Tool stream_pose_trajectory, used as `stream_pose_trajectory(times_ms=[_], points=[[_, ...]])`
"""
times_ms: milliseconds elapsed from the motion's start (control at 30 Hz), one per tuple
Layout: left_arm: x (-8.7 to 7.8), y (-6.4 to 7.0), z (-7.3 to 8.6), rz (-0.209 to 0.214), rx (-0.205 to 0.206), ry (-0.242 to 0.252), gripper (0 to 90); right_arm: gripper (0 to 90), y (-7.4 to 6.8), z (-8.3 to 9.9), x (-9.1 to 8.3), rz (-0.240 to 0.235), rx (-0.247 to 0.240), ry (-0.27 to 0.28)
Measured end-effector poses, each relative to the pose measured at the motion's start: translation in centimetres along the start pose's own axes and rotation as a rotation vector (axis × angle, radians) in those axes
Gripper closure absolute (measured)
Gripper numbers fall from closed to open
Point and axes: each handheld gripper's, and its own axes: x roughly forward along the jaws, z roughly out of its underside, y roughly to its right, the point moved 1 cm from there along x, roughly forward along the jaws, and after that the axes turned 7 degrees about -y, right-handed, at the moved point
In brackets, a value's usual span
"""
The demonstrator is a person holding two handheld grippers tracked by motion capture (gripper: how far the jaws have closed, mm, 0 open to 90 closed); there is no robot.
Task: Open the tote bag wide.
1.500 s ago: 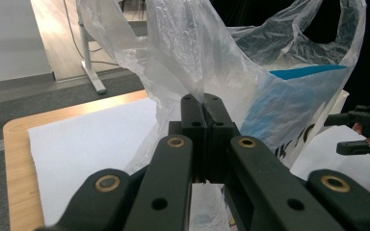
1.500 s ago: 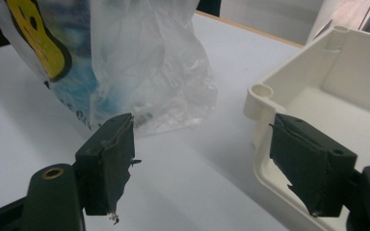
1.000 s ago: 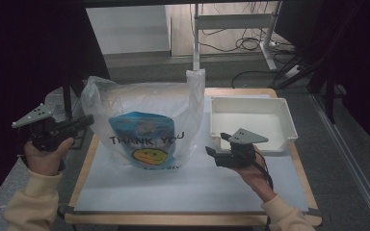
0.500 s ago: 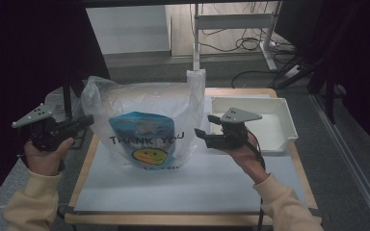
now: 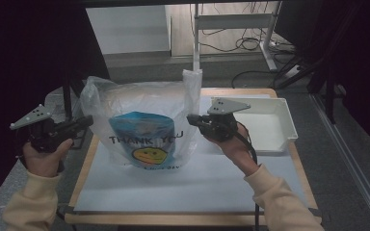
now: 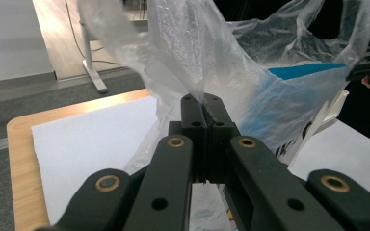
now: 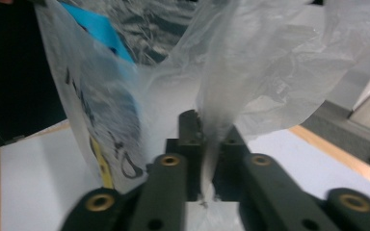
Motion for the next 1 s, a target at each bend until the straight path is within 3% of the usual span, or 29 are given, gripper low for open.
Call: stream_pose_trajectory(times_ms=[233, 500, 1000], points=[[-0.5, -0.2, 0.5, 0.003, -0.007, 0.005, 89.8, 88.3, -1.2, -0.6, -0.1, -0.016, -0.057, 0.034], [-1.1, -0.2, 1.8, 0.01, -0.023, 0.017, 89.8, 88.5, -1.3, 0.7, 0.0, -0.037, -0.025, 0.034], [-1.1, -0.3, 3.7, 0.02, -0.045, 0.004, 89.9, 88.5, -1.8, 2.4, 0.8, -0.04, -0.031, 0.004]])
